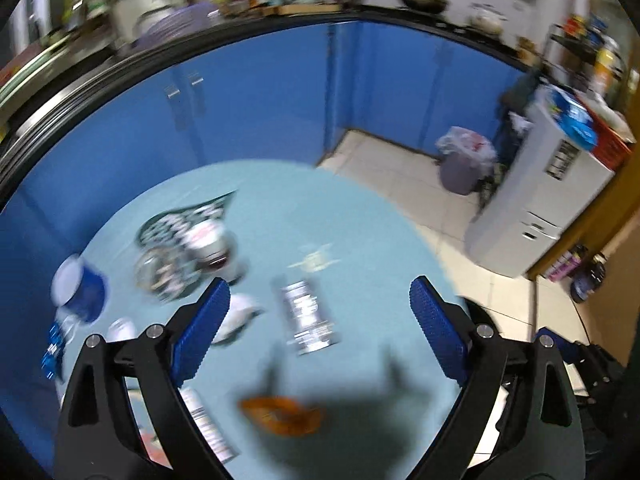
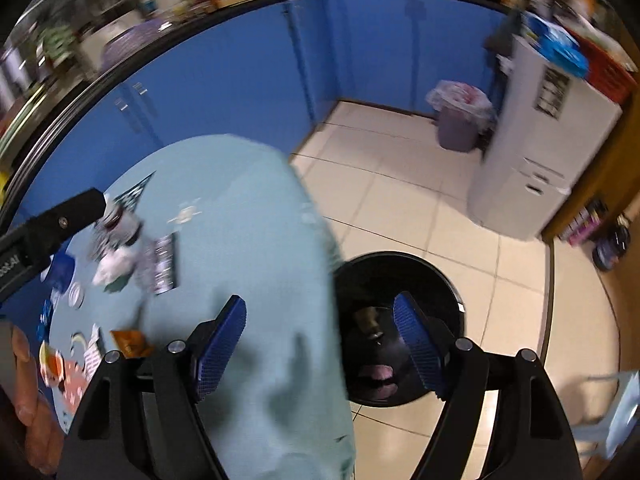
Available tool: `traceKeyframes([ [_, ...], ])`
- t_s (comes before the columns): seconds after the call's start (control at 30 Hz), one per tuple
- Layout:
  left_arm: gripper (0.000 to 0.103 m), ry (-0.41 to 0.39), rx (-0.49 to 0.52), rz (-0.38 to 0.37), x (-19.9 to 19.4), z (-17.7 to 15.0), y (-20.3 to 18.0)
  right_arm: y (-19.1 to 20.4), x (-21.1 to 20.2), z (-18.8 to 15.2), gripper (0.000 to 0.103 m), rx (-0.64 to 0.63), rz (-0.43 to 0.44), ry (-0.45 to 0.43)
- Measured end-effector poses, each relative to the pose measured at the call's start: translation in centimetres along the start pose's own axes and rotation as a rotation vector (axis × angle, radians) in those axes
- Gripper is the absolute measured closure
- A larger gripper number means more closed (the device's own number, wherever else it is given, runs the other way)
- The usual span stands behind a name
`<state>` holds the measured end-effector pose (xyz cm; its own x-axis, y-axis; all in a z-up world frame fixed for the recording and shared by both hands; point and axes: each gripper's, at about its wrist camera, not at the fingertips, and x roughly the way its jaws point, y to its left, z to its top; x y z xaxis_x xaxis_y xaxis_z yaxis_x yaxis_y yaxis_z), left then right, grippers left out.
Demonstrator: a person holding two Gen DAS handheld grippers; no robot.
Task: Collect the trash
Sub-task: 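Grasp the printed leaflet with the right tool while the left tool grasps the fruit-printed cup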
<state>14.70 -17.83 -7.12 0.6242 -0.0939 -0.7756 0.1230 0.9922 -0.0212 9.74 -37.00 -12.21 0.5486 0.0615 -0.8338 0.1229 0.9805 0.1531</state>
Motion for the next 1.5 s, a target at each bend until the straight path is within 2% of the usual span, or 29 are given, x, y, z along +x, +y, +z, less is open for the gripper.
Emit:
traceKeyframes([
  [0.3, 0.013, 0.037, -0.132, 0.157, -2.7, -4.3, 10.5, 8.6, 0.5, -1.7, 0.028, -0.173, 0.097, 0.051],
  [0.47, 0.015, 0.066, -0.171, 0.198, -3.7, -6.8, 14.5, 12.6, 0.8, -3.2, 0.029, -0.234, 0.127, 0.091],
  [0.53, 0.019, 0.089, -0.192, 0.194, -3.6, -7.7, 16.0, 14.1, 1.0, -3.8, 0.029, -0.258, 0.135, 0.101],
  [0.7, 0.022, 0.140, -0.209, 0.142, -2.7, -9.0, 17.8, 16.6, 1.2, -4.7, 0.029, -0.301, 0.121, 0.119],
  [0.83, 0.022, 0.162, -0.189, 0.125, -2.0, -9.5, 17.7, 17.5, 1.7, -4.7, 0.029, -0.311, 0.087, 0.134],
  [1.07, 0.024, 0.211, -0.242, 0.199, -1.8, -10.7, 20.5, 18.0, 2.7, -4.9, 0.029, -0.308, 0.083, 0.180],
  [1.23, 0.024, 0.228, -0.257, 0.258, -2.1, -11.8, 22.3, 20.3, 2.5, -5.4, 0.029, -0.355, 0.135, 0.174],
  [1.33, 0.024, 0.231, -0.267, 0.267, -2.3, -12.5, 23.4, 22.2, 2.9, -6.1, 0.029, -0.389, 0.165, 0.189],
  [1.5, 0.024, 0.274, -0.296, 0.240, -1.7, -13.7, 25.2, 24.3, 3.9, -7.1, 0.029, -0.406, 0.183, 0.236],
])
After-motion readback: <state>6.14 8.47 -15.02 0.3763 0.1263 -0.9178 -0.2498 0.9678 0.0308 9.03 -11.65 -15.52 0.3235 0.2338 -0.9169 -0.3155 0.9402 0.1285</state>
